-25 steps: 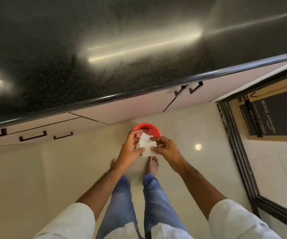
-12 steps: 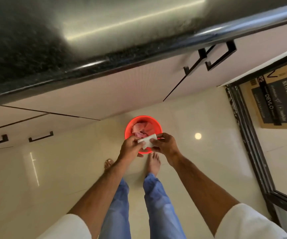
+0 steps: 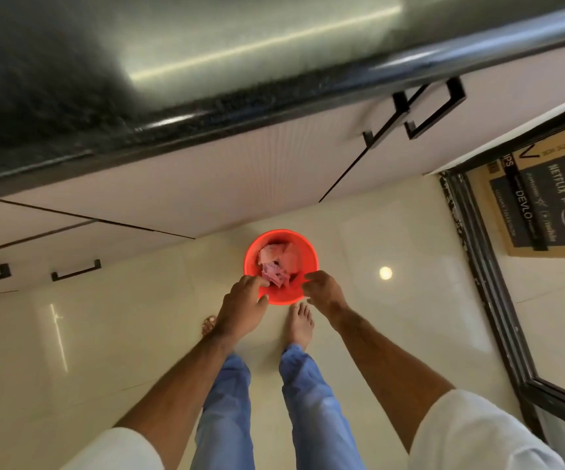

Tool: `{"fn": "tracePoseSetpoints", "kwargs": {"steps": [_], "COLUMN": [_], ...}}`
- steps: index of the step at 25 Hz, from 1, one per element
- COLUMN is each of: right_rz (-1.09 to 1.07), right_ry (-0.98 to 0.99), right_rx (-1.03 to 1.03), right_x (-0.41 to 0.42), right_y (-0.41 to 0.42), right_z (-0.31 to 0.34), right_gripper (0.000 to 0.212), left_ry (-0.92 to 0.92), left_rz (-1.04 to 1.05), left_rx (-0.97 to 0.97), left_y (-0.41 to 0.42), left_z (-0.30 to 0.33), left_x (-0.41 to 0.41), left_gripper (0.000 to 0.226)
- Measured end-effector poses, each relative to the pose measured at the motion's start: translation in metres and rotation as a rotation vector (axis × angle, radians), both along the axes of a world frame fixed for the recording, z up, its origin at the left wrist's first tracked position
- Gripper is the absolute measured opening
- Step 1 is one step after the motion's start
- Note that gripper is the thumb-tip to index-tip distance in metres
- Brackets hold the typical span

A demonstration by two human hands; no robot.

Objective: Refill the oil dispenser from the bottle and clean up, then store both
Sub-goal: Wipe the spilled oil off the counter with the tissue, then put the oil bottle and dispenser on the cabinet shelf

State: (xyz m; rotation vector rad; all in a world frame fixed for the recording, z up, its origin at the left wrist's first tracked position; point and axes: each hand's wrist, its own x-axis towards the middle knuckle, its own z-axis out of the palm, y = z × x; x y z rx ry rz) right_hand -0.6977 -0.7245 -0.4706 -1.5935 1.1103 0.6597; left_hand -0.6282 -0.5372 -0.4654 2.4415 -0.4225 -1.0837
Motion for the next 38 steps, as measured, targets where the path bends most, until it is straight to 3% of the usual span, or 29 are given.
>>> {"fn": "tracePoseSetpoints", "kwargs": {"steps": [6,11,19,25,30,38], "right_rz": [0.719,0.91,0.924,0.818,0.749,0.626], "right_ry": [-0.26,-0.433,-0.741,-1.018,-1.136,-1.279], "right_rx": [-0.351,-0.603,-0.871,-1.112,-1.282,-1.484], "right_x": [0.0,0.016,0.05,0.148,0.217,0.302], "right_y": [-0.005,-0.003,-0.001,-0.028,-0.052,-0.1], "right_z": [0.134,0.256,0.385,0.511,0.619,0.765], "right_gripper": [0.062,0.076,0.085,0.083,0.084,0.08], "left_ry": [-0.406,-0.599,-0.876,-1.215,-1.442,-1.722], "left_rz": [-0.346,-0.485,-0.393,-0.293,-0.201,-0.13], "left_rx": [0.023,0.116,-0.007,-0.061,-0.114,0.005], "left_y": [0.001,-0.002,-0.006,-0.028,-0.046,-0.074], "left_z": [0.121,0.24,0.365,0.494,0.601,0.758], "left_x": [0.005,0.018,0.053,0.144,0.218,0.308], "left_gripper": [0.049,0.071,0.081,0.078,0.08,0.079]}}
